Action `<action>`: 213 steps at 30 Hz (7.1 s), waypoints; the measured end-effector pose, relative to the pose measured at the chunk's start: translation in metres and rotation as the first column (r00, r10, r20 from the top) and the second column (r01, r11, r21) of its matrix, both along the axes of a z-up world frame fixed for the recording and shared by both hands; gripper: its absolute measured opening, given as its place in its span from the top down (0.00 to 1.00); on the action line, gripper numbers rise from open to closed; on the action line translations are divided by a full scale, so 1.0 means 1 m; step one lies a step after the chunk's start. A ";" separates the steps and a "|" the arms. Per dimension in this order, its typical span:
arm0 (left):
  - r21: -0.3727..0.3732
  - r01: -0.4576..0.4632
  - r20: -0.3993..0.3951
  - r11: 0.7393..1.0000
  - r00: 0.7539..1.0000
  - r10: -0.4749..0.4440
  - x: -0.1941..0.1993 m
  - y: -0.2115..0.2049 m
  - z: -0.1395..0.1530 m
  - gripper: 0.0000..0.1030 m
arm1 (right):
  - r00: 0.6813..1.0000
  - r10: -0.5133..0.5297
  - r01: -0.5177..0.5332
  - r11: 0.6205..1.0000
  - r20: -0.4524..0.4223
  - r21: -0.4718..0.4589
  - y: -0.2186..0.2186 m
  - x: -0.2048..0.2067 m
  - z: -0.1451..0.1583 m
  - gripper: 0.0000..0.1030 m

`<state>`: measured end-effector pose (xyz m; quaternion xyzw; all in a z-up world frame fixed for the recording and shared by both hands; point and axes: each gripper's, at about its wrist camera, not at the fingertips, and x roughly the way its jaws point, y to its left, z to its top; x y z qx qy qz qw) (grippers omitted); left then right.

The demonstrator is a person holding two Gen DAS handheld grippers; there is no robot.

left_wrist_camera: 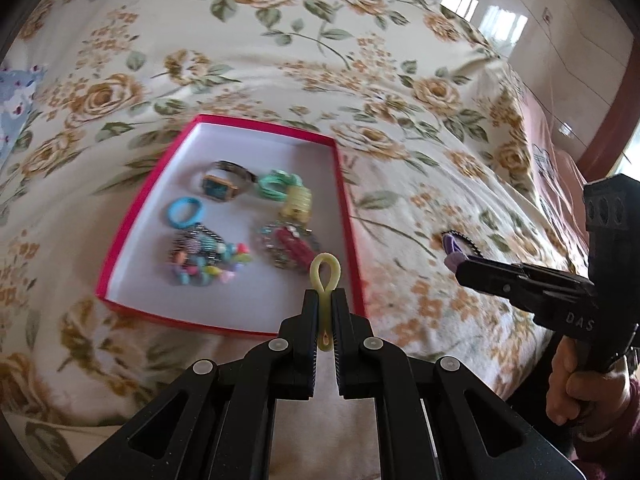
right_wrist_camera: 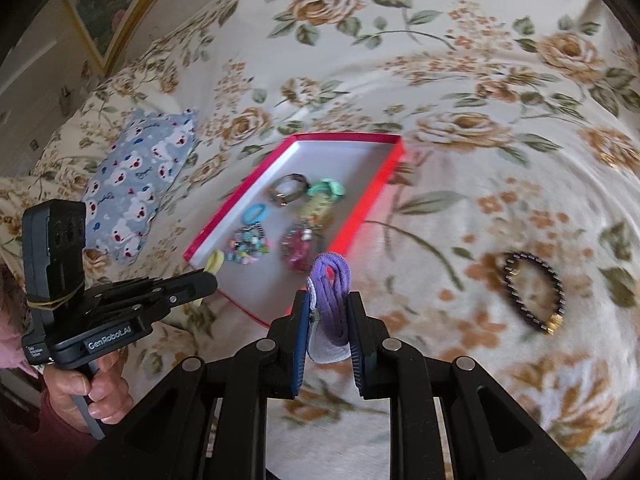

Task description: Organize jewelry

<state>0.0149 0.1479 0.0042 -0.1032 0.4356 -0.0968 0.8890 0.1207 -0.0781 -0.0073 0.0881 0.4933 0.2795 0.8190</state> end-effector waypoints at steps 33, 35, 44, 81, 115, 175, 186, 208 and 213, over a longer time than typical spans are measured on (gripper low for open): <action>0.089 -0.137 -0.147 0.987 0.978 0.149 0.067 0.068 -0.046 0.94 | 0.972 0.210 -0.216 0.976 -0.109 -0.041 0.120 0.034 -0.053 0.78; 0.089 -0.139 -0.156 0.986 0.976 0.152 0.070 0.069 -0.049 0.94 | 0.970 0.215 -0.221 0.974 -0.116 -0.046 0.123 0.034 -0.056 0.78; 0.113 -0.113 -0.184 0.987 0.974 0.133 0.079 0.065 -0.057 0.91 | 0.967 0.212 -0.222 0.973 -0.138 -0.061 0.125 0.035 -0.065 0.77; 0.057 -0.219 -0.097 0.974 0.970 0.224 0.038 0.077 -0.029 0.45 | 0.985 0.154 -0.155 0.988 -0.081 0.003 0.098 0.021 -0.043 0.56; 0.070 -0.365 -0.021 0.929 0.930 0.367 -0.061 0.043 0.011 0.05 | 0.976 0.029 -0.049 0.995 0.214 0.088 0.034 -0.023 0.032 0.17; 0.309 -0.377 0.192 0.873 0.924 0.332 -0.113 -0.005 -0.002 0.01 | 0.968 0.009 0.007 0.998 0.252 -0.061 0.049 -0.064 -0.005 0.05; 0.292 -0.363 0.220 0.885 0.926 0.307 -0.121 -0.003 0.031 0.01 | 0.970 0.105 -0.081 0.990 0.220 -0.113 0.046 -0.044 0.032 0.05; 0.317 -0.350 0.150 0.881 0.936 0.318 -0.082 -0.003 -0.022 0.01 | 0.959 0.003 0.034 0.992 0.282 -0.126 0.053 -0.053 -0.006 0.01; 0.322 -0.357 0.154 0.877 0.934 0.323 -0.081 -0.001 -0.021 0.01 | 0.967 0.013 0.022 0.991 0.255 -0.132 0.054 -0.053 -0.015 0.01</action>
